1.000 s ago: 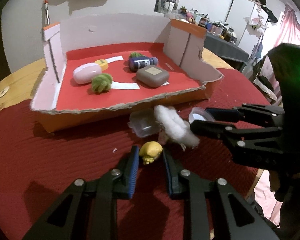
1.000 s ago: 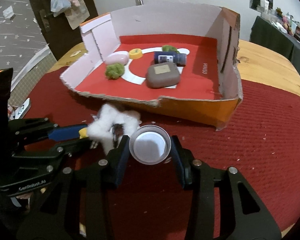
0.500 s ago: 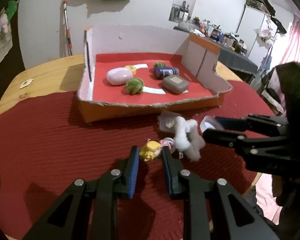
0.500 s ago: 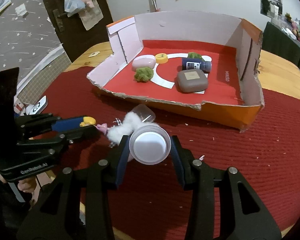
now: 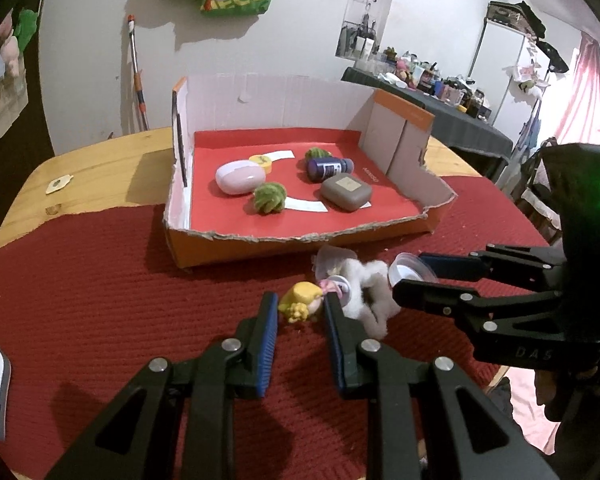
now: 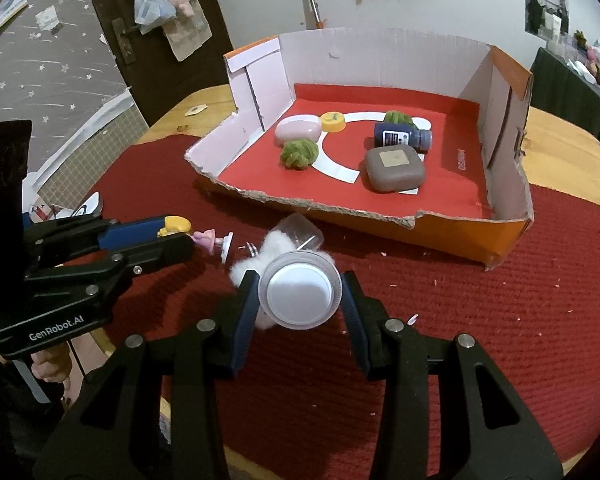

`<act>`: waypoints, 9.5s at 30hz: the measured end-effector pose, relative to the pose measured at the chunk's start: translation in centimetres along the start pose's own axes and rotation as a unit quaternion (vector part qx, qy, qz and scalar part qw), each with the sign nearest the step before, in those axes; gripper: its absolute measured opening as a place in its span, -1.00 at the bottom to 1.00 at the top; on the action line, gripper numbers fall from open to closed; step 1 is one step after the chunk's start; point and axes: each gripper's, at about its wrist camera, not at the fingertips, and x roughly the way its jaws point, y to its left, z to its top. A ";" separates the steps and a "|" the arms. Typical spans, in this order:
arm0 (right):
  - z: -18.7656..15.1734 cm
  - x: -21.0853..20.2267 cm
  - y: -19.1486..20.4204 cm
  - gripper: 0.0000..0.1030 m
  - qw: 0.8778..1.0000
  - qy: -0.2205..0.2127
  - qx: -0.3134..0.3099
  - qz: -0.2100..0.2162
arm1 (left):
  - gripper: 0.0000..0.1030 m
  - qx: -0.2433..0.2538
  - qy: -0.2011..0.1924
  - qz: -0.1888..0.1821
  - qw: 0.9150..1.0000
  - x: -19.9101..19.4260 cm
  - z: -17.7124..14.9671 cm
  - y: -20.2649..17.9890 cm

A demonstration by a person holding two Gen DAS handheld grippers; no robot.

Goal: Organize objects
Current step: 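Lift the yellow figurine and round container and carry both over the box, then lower the figurine and container onto the box floor and open both grippers, then withdraw both grippers from the box and grasp the white fluffy star with the right gripper, then grasp the small clear box with the left gripper while the right gripper holds the star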

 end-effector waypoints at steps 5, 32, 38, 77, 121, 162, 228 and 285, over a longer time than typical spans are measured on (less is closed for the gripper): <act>0.2 -0.3 0.1 -0.24 1.000 -0.004 -0.003 0.002 | -0.53 0.000 -0.004 -0.002 1.000 -0.1 0.2 0.0; 1.6 -2.1 0.6 -0.24 1.000 -0.024 -0.015 0.009 | -0.53 0.013 -0.028 -0.014 0.999 -0.5 2.4 -1.1; 2.4 -2.6 0.5 -0.24 0.999 -0.031 -0.019 0.010 | -0.53 0.015 -0.028 -0.015 0.999 -0.2 2.7 -1.1; 7.4 4.3 -4.7 -0.24 0.998 0.060 -0.013 -0.006 | -0.53 0.010 0.026 -0.014 1.000 7.1 6.7 1.2; 8.3 7.0 -7.1 -0.24 0.997 0.062 0.001 -0.034 | -0.53 0.004 0.056 0.011 0.998 10.2 7.2 1.6; 8.3 7.6 -7.4 0.01 0.999 0.041 0.022 -0.029 | -0.51 -0.016 0.052 0.026 0.998 11.6 8.2 2.8; 2.9 -0.8 -1.7 0.88 1.000 -0.012 -0.011 -0.011 | 1.00 -0.036 -0.025 0.050 0.998 3.3 5.8 2.4; 0.2 4.0 -5.2 0.88 0.993 0.034 -0.031 -0.105 | 0.87 0.000 0.055 -0.003 0.998 8.3 2.8 -0.3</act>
